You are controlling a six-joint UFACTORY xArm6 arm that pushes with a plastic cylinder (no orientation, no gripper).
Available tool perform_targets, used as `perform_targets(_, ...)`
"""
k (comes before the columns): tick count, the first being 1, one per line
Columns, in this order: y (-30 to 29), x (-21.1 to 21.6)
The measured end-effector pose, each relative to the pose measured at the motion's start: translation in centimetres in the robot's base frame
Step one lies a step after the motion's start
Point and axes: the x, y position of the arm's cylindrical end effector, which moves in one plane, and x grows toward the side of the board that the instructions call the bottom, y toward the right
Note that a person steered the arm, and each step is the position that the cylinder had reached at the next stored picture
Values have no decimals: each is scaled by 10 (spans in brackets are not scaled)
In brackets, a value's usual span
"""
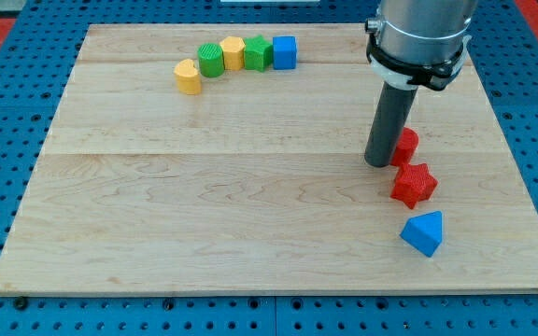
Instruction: Slide the yellow heart above the red circle
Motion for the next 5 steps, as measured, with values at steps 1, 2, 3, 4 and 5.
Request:
perform_targets(1, 1, -8)
perform_targets(2, -5, -13)
perform_targets(3, -83, -16)
perform_targets(4, -192, -30)
perform_targets(5, -280, -64)
